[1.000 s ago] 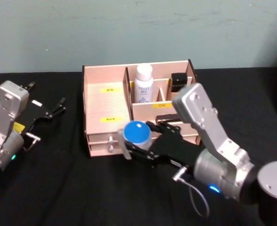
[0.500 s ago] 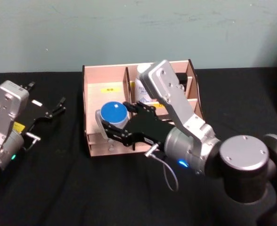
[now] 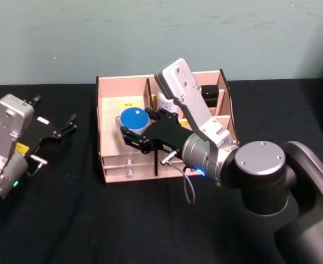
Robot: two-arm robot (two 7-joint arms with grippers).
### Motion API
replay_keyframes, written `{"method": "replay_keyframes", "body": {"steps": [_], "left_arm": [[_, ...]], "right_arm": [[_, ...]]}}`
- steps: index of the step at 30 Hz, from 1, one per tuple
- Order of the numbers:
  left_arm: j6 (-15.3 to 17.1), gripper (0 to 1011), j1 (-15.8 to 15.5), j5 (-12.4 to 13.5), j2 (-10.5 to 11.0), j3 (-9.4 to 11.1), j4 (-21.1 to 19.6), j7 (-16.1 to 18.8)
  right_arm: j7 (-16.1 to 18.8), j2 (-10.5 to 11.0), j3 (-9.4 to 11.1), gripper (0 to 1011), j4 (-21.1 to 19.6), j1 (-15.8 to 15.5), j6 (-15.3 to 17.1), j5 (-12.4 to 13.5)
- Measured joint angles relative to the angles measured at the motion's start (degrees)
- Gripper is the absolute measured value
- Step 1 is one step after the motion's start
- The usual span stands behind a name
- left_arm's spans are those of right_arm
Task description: Pick up the facial cleanser and watermelon frost from the table and place them into the tiered storage box.
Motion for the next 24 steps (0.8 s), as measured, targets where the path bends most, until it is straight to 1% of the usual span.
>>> {"method": "replay_keyframes", "body": {"steps": [3,11,18,24], "left_arm": [[0.0,1001,0.0,0.0,0.0,0.0,0.0,0.0],[0.0,1001,0.0,0.0,0.0,0.0,0.0,0.0],[0.0,1001,0.0,0.0,0.0,0.0,0.0,0.0],[0.0,1001,0.0,0.0,0.0,0.0,0.0,0.0]], "right_arm": [[-0.1,-0.9,0.4,718,2.0,1.1,-0.6,-0.2],[-0.5,-2.2,0.8,718,5.4,2.7,-1.6,-0.6],[-0.4,-2.7,0.9,718,7.5,3.8,-2.2,-1.0],[-0.2,-2.8,0.8,718,8.3,4.2,-2.6,-1.4]]}}
